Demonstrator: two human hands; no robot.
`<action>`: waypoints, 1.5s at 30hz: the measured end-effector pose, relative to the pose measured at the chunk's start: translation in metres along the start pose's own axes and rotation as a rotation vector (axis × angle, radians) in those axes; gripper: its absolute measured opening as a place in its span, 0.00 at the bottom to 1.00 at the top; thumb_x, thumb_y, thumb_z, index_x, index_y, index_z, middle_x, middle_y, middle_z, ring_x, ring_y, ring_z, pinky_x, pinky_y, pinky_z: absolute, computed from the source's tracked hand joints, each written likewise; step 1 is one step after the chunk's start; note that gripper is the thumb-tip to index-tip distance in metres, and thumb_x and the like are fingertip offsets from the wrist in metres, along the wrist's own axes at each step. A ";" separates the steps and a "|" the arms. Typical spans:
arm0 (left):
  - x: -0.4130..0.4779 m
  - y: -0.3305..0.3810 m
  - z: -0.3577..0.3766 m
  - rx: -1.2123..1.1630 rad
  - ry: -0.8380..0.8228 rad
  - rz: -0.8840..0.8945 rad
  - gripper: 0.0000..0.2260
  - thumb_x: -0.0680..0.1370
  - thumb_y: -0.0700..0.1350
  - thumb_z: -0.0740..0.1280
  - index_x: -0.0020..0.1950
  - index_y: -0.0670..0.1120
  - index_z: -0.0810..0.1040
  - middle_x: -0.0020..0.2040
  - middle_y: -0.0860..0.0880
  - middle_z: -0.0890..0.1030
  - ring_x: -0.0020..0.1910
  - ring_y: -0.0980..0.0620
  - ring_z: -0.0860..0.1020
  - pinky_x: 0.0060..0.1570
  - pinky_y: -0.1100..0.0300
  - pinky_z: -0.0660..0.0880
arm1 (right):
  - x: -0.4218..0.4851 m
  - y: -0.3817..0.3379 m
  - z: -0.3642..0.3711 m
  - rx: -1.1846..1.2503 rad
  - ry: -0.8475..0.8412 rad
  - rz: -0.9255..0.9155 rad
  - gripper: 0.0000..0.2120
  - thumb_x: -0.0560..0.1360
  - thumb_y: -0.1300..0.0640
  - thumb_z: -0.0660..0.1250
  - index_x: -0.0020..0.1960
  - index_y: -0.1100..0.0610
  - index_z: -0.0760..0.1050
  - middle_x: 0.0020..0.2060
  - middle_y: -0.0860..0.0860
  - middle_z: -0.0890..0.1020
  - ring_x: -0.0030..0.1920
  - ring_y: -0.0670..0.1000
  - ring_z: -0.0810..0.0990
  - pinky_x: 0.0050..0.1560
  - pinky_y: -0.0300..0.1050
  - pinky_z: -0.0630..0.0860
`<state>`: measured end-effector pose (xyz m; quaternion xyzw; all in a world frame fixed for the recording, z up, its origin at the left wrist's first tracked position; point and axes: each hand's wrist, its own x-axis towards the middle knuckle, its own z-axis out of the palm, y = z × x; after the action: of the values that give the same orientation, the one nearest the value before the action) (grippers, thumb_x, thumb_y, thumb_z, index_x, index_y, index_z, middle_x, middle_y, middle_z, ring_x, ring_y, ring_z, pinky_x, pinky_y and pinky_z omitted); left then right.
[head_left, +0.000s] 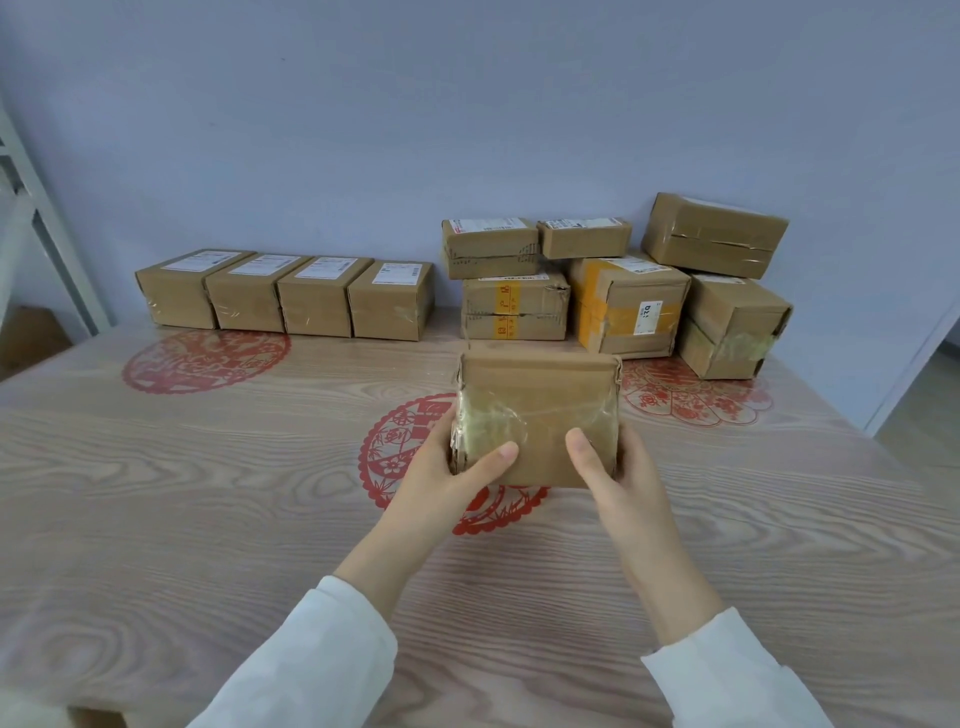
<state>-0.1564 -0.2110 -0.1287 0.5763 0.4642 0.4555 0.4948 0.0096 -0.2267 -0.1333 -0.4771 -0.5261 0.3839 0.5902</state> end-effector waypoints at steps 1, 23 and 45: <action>0.001 -0.001 -0.001 0.008 -0.002 0.015 0.32 0.65 0.60 0.71 0.67 0.54 0.70 0.58 0.57 0.79 0.59 0.59 0.77 0.57 0.65 0.73 | 0.000 0.000 0.000 -0.012 -0.001 0.003 0.27 0.65 0.41 0.66 0.62 0.49 0.71 0.54 0.42 0.80 0.54 0.39 0.79 0.46 0.29 0.75; 0.000 -0.003 -0.008 0.040 -0.043 0.094 0.37 0.67 0.57 0.69 0.73 0.53 0.62 0.65 0.56 0.74 0.63 0.58 0.73 0.61 0.59 0.74 | -0.004 0.002 0.002 -0.061 0.008 -0.029 0.36 0.63 0.40 0.66 0.68 0.53 0.70 0.55 0.43 0.80 0.54 0.38 0.77 0.44 0.26 0.74; 0.004 -0.008 -0.004 -0.057 0.083 0.082 0.27 0.75 0.42 0.69 0.68 0.56 0.59 0.62 0.57 0.72 0.59 0.62 0.74 0.54 0.64 0.76 | -0.002 0.016 0.004 0.056 0.034 -0.032 0.29 0.72 0.62 0.70 0.67 0.44 0.64 0.64 0.44 0.74 0.61 0.38 0.74 0.55 0.36 0.76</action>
<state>-0.1603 -0.2059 -0.1356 0.5611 0.4474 0.5118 0.4723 0.0062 -0.2237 -0.1497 -0.4583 -0.5126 0.3809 0.6181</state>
